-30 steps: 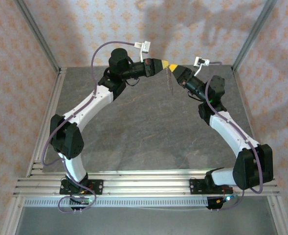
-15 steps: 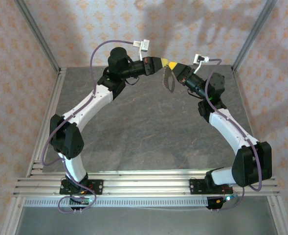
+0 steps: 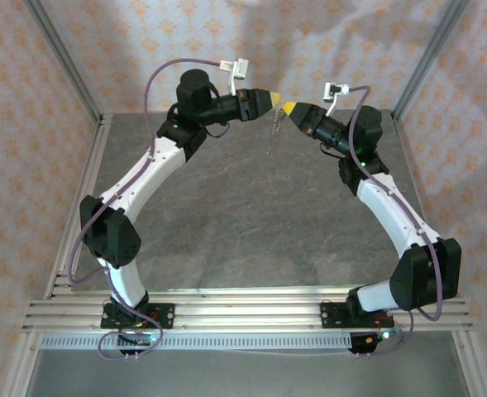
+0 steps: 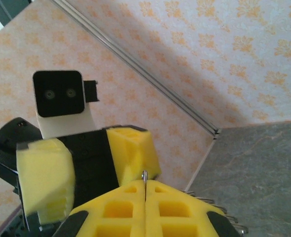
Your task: Put the keys on the keyring
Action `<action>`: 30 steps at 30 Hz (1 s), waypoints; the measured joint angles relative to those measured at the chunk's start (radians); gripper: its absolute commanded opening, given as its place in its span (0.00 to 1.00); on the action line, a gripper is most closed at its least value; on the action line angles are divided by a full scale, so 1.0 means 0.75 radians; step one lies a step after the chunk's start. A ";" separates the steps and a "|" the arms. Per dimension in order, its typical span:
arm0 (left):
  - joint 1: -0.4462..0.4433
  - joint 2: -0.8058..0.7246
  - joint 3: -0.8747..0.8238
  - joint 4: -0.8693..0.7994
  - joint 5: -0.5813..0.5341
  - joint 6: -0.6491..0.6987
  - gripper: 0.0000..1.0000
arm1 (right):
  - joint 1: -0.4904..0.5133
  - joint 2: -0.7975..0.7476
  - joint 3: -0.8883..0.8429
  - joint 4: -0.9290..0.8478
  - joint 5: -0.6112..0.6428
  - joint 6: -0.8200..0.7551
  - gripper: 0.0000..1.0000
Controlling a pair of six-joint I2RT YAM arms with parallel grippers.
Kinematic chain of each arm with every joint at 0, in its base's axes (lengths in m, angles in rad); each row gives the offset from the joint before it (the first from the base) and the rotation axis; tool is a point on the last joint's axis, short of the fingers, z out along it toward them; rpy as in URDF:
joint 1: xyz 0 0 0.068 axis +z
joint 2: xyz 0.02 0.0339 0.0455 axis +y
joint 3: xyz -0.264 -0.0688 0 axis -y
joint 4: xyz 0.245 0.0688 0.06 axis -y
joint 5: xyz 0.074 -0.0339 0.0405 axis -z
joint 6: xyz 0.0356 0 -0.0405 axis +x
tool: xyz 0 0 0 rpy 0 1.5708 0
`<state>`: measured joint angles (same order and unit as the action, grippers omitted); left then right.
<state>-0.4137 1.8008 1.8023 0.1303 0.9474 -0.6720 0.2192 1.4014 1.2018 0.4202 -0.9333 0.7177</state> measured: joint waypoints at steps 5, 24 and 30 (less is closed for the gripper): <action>0.057 0.040 0.155 -0.147 0.060 0.095 0.47 | -0.041 0.051 0.074 -0.102 -0.080 -0.058 0.00; 0.059 0.290 0.468 -0.700 0.212 0.416 0.44 | -0.053 0.156 0.161 -0.172 -0.268 -0.086 0.00; 0.057 0.290 0.476 -0.700 0.234 0.414 0.41 | -0.053 0.163 0.161 -0.167 -0.268 -0.077 0.00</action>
<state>-0.3710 2.0186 2.1593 -0.3946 1.1233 -0.3614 0.1795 1.5234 1.3228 0.2951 -1.1343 0.6601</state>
